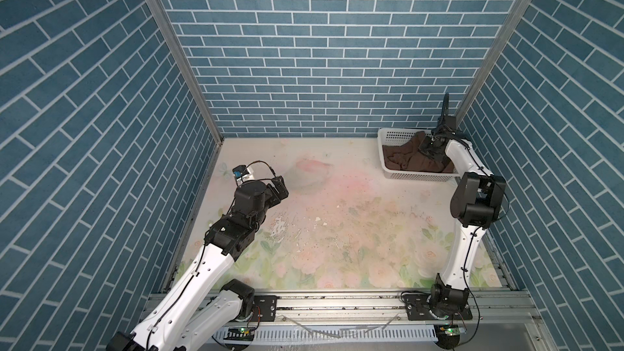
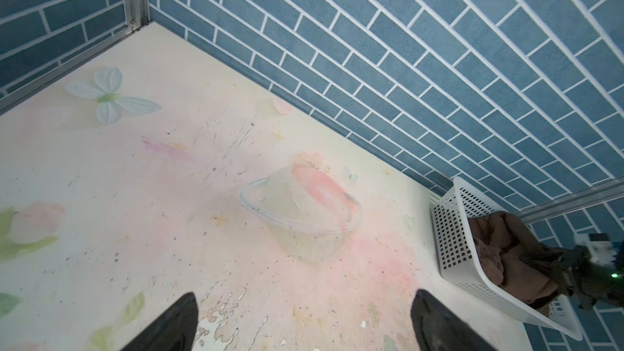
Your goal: Fold and stack the trousers
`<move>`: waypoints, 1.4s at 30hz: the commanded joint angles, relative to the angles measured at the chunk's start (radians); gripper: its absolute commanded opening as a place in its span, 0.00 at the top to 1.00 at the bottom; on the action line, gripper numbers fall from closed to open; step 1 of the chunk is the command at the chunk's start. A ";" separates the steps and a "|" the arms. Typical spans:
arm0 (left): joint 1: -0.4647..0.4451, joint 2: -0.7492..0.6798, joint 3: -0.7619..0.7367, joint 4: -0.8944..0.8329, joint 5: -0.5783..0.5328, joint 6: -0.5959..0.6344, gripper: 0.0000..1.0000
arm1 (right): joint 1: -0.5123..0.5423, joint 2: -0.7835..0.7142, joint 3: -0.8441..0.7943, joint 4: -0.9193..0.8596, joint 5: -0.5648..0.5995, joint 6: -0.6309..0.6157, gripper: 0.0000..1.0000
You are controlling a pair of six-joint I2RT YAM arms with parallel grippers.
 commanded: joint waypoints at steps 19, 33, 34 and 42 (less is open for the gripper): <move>0.026 -0.094 0.011 -0.189 0.026 -0.049 0.01 | 0.785 -0.498 0.013 0.170 0.207 -0.447 1.00; 0.030 -0.133 -0.009 -0.239 -0.011 -0.061 0.01 | 0.806 -0.509 -0.517 0.183 0.115 -0.218 0.48; 0.031 -0.128 -0.008 -0.236 -0.005 -0.061 0.01 | 0.807 -0.518 -0.520 0.176 0.144 -0.223 0.45; 0.038 -0.130 -0.008 -0.247 0.032 -0.067 0.01 | 0.804 -0.490 -0.480 0.204 0.357 -0.156 0.36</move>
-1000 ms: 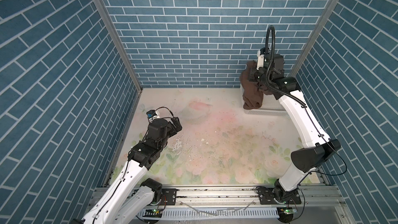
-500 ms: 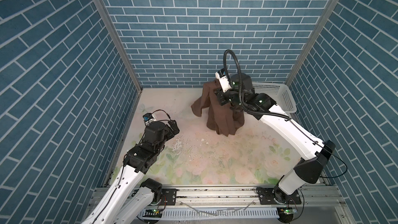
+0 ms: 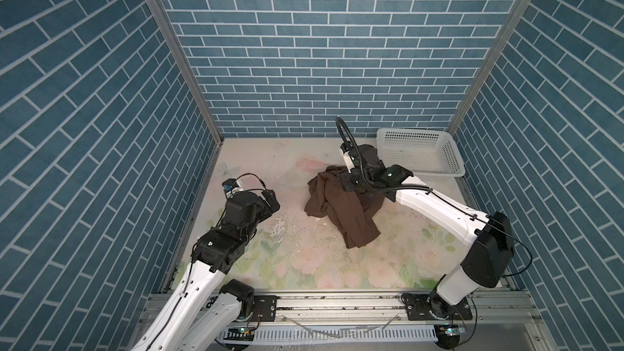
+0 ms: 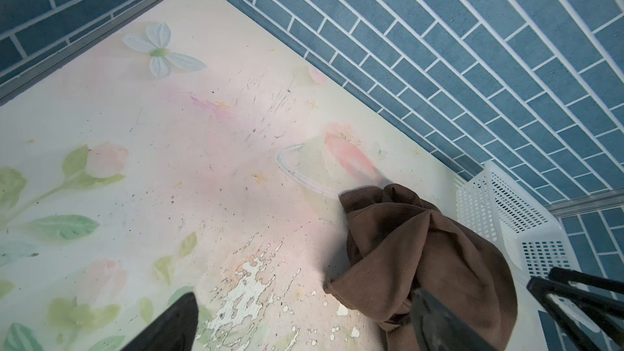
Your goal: Fold and stack the trousers
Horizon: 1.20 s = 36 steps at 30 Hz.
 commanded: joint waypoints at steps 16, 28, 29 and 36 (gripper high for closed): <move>0.016 0.068 -0.048 0.050 0.219 0.078 0.01 | -0.007 0.064 -0.052 0.424 0.333 0.347 0.43; 0.013 0.233 -0.050 0.162 0.361 0.098 0.05 | -0.008 0.023 -0.143 0.526 0.479 0.331 0.44; 0.013 0.237 -0.050 0.162 0.351 0.111 0.03 | -0.008 0.017 -0.157 0.527 0.481 0.330 0.44; -0.027 0.313 -0.046 0.241 0.262 0.126 0.03 | -0.015 -0.100 -0.262 0.430 0.545 0.223 0.43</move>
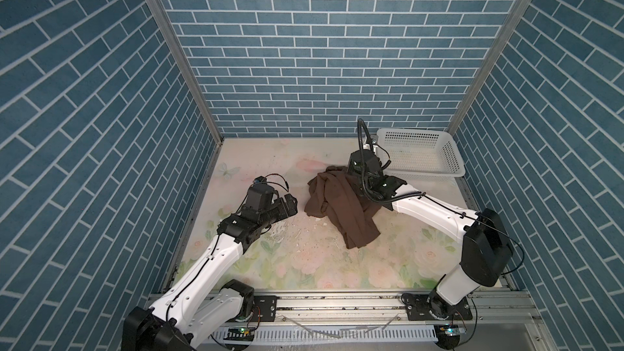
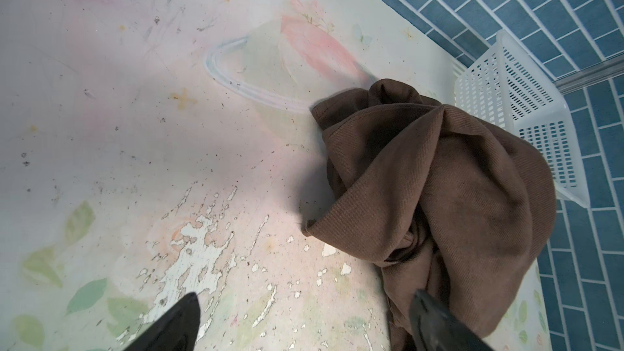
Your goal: Fold and stack the trousers
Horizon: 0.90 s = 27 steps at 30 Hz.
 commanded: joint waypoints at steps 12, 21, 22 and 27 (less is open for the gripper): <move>-0.278 0.574 0.336 0.279 0.040 0.025 0.03 | -0.073 -0.358 -0.274 -0.291 -0.099 -0.027 0.30; -0.328 0.819 0.542 0.319 0.180 -0.030 0.82 | -0.072 -0.377 -0.312 -0.397 -0.502 -0.096 0.29; -0.328 0.820 0.575 0.294 0.187 -0.024 0.89 | -0.072 -0.372 -0.311 -0.379 -0.560 -0.103 0.28; -0.328 0.726 0.718 0.118 0.117 0.083 1.00 | -0.043 -0.290 -0.296 -0.297 -0.675 -0.108 0.23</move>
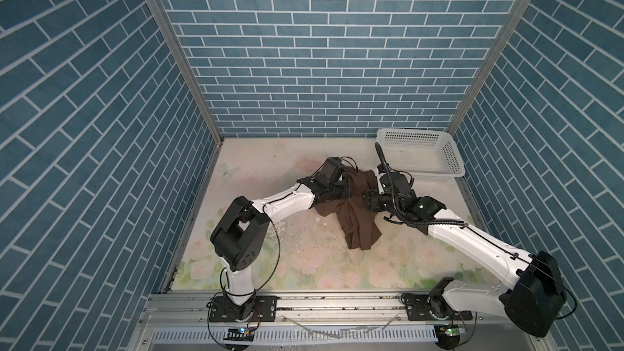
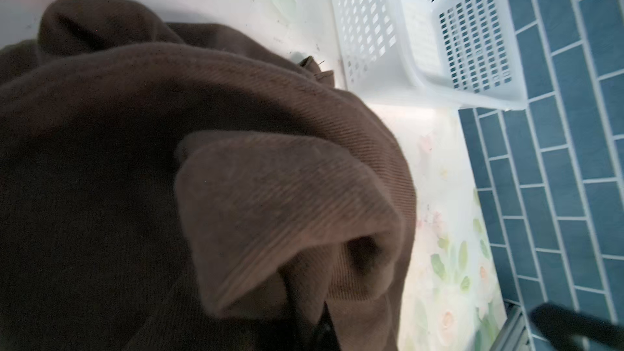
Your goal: Fold and stack the trousers
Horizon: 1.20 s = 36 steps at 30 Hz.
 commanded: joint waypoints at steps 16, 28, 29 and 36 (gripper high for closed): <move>0.047 -0.716 0.001 -0.370 -0.567 0.236 1.00 | 0.054 0.130 -0.045 0.187 -0.171 0.051 0.95; 0.251 -0.804 -0.241 -0.457 -0.421 0.154 0.91 | 0.037 -0.086 0.293 -0.059 0.154 -0.184 1.00; 0.252 -0.792 -0.252 -0.436 -0.387 0.156 0.81 | 0.037 -0.107 0.344 -0.060 0.158 -0.205 1.00; 0.252 -0.709 -0.236 -0.348 -0.226 0.145 0.29 | 0.053 0.011 0.725 -0.084 -0.074 -0.179 1.00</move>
